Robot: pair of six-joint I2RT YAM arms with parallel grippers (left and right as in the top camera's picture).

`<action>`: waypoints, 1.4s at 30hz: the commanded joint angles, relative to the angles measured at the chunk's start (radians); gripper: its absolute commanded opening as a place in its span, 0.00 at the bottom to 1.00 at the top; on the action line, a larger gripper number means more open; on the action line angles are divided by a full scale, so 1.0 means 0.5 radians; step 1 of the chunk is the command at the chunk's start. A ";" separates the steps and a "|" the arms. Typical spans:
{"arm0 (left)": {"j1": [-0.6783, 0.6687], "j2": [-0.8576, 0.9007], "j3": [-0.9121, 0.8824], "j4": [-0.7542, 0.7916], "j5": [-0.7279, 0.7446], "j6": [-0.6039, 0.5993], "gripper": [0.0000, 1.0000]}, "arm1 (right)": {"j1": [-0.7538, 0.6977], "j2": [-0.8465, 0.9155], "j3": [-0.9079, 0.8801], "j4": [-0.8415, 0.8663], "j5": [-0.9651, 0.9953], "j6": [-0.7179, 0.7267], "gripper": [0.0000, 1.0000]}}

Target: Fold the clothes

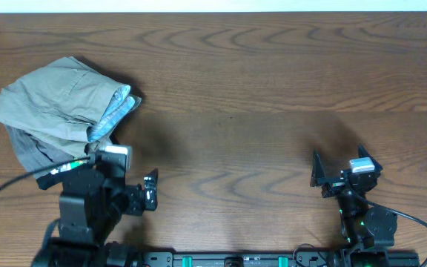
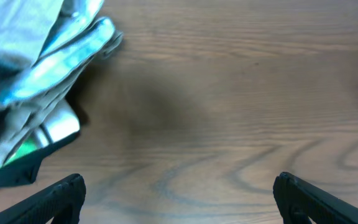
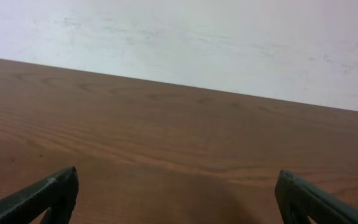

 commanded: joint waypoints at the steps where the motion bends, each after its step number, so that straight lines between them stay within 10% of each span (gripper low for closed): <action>1: 0.065 -0.193 -0.201 0.066 -0.075 -0.002 0.98 | -0.018 -0.014 -0.005 -0.007 -0.008 0.026 0.99; 23: 0.242 -1.028 -1.564 2.045 -0.124 0.011 0.98 | -0.018 -0.014 -0.005 -0.007 -0.008 0.026 0.99; 42: 0.242 -1.023 -1.558 1.692 -0.127 0.012 0.98 | -0.018 -0.014 -0.005 -0.007 -0.008 0.026 0.99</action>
